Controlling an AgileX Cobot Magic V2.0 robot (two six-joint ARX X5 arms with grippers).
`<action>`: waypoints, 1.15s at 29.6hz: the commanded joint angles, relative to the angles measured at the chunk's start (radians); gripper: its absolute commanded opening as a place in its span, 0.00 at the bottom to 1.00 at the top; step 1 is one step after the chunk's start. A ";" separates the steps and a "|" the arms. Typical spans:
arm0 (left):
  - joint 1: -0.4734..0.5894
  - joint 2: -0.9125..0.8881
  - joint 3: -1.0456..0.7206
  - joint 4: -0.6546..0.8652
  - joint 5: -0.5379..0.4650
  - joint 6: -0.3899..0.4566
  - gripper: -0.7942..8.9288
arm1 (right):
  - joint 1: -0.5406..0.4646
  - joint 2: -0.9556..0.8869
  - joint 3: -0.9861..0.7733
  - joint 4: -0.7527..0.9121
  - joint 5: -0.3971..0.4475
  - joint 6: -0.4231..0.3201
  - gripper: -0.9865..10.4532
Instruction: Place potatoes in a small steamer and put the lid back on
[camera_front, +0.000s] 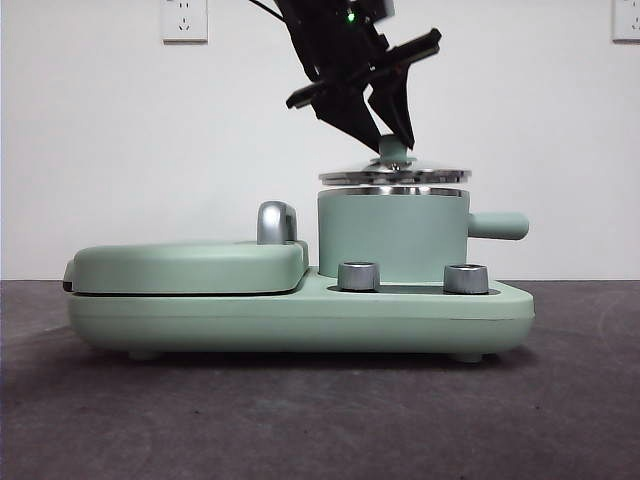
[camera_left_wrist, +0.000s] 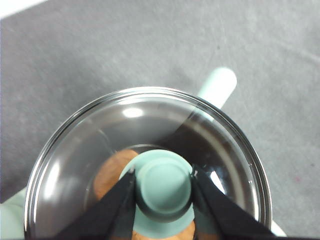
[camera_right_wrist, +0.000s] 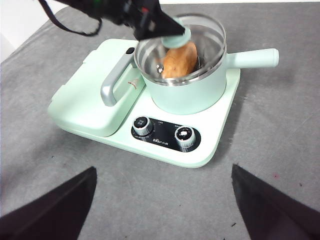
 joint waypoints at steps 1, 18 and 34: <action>-0.009 0.034 0.043 0.025 0.003 0.017 0.10 | 0.006 0.006 0.006 0.007 0.003 -0.006 0.46; -0.008 0.069 0.043 0.026 -0.031 0.032 0.10 | 0.006 0.006 0.006 0.007 0.004 -0.007 0.46; 0.002 0.069 0.043 -0.029 -0.035 0.043 0.10 | 0.006 0.006 0.006 0.007 0.026 0.012 0.46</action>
